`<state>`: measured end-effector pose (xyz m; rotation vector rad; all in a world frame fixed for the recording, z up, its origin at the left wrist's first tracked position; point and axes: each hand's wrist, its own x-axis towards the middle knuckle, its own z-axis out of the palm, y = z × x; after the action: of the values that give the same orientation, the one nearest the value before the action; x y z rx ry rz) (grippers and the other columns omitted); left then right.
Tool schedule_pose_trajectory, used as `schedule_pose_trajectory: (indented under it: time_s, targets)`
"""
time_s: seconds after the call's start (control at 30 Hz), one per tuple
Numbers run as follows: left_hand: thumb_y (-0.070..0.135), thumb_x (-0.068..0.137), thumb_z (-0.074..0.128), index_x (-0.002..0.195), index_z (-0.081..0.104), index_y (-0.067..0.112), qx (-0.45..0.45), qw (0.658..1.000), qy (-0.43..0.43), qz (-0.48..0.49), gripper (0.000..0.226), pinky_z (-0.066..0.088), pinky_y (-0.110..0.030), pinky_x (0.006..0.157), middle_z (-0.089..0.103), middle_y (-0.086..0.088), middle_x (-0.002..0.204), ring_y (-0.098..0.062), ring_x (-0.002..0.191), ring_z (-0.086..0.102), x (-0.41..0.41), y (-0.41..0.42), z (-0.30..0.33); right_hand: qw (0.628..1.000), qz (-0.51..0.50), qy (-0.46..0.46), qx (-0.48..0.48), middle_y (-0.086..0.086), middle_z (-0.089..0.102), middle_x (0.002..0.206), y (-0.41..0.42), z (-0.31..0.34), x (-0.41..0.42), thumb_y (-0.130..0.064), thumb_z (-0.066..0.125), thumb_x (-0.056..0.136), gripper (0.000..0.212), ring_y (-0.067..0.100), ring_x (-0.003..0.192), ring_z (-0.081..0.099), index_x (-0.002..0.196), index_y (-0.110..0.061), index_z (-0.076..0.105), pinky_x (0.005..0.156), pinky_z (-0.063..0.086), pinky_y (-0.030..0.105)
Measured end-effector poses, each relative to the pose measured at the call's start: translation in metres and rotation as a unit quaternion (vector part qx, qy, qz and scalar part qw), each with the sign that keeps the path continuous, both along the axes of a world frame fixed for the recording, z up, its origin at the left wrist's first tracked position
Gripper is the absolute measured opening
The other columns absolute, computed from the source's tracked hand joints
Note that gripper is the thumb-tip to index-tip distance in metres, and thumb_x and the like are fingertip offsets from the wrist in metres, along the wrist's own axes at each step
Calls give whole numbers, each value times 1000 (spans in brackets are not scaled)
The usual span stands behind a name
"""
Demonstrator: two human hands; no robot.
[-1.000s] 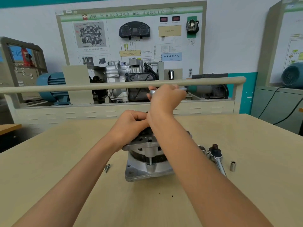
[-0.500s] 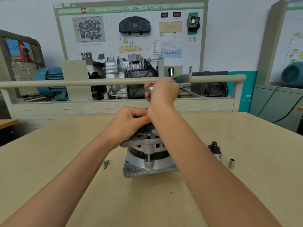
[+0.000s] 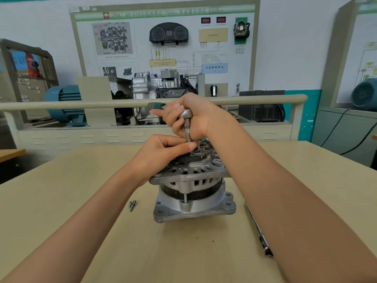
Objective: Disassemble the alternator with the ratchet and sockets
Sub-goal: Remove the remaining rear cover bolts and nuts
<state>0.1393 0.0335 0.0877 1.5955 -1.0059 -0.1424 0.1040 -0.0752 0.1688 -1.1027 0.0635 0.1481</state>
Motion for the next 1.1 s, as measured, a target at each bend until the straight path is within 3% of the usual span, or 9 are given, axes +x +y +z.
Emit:
schedule_pose_trajectory:
  time_s: [0.1, 0.17, 0.27, 0.4, 0.5, 0.63, 0.77, 0.87, 1.1]
  targets:
    - [29, 76, 70, 78, 79, 26, -2, 1000, -5, 5, 10, 52, -13, 62, 75, 2, 79, -5, 71, 69, -3, -1, 0, 980, -193, -50, 21, -1, 47, 46, 16, -3, -5, -6, 26, 95, 25, 4, 31, 39, 104, -5, 49, 32, 27, 14]
    - [13, 84, 66, 62, 76, 33, -6, 999, -28, 24, 31, 47, -9, 55, 73, 9, 68, 1, 61, 67, -2, -3, -1, 920, -365, -113, 92, 11, 57, 77, 24, -10, -6, -3, 28, 96, 15, 11, 47, 50, 105, -10, 38, 39, 33, 17]
    - [9, 85, 62, 54, 73, 36, 5, 998, -45, 34, 43, 45, -7, 54, 71, 13, 62, 4, 57, 64, -2, -4, 0, 874, -437, -160, 141, 7, 48, 83, 24, -15, -10, 2, 34, 95, 26, 14, 55, 48, 115, -13, 36, 42, 39, 18]
    - [21, 83, 67, 77, 79, 27, -3, 999, -24, 23, 14, 52, -14, 63, 75, 4, 79, -6, 73, 70, -2, -4, 1, 909, -404, -99, 31, 12, 58, 89, 17, -13, -12, -2, 34, 94, 44, 21, 65, 53, 138, -3, 36, 50, 38, 23]
    - [25, 83, 67, 88, 78, 20, 3, 1000, -18, 21, 13, 56, -20, 72, 76, -1, 85, -12, 78, 71, -1, -4, 0, 892, -369, -107, -238, 17, 66, 108, 3, -24, -20, -16, 30, 97, 30, 23, 78, 56, 114, -8, 53, 64, 46, 31]
    - [25, 83, 68, 88, 78, 20, 9, 1000, -11, 28, 12, 55, -17, 69, 76, 0, 84, -9, 75, 70, -4, -4, 2, 631, -432, -91, -638, 1, 56, 73, -18, -36, -35, -47, 26, 97, 50, 18, 62, 50, 73, -14, 55, 53, 35, 28]
    - [28, 83, 67, 91, 77, 16, 8, 999, -20, 35, 17, 55, -27, 78, 75, -4, 86, -19, 83, 71, -4, -5, 2, 431, -530, -167, -711, 7, 54, 93, -11, -34, -31, -51, 39, 92, 47, 25, 85, 50, 103, -8, 53, 66, 30, 31]
    - [24, 84, 67, 89, 77, 20, 2, 999, -25, 37, 12, 55, -27, 78, 76, -1, 87, -19, 87, 70, -5, -4, 1, 422, -441, -242, -754, 7, 54, 106, -8, -30, -25, -52, 39, 93, 49, 24, 101, 49, 112, -9, 52, 80, 35, 33]
    - [16, 84, 67, 68, 75, 31, -11, 997, -36, 70, 24, 46, -8, 55, 72, 13, 66, 5, 59, 64, -9, -10, 1, 350, -395, -143, -837, 0, 33, 60, 5, -27, -17, -9, 44, 91, 7, 19, 50, 34, 98, -11, 43, 56, 29, 30]
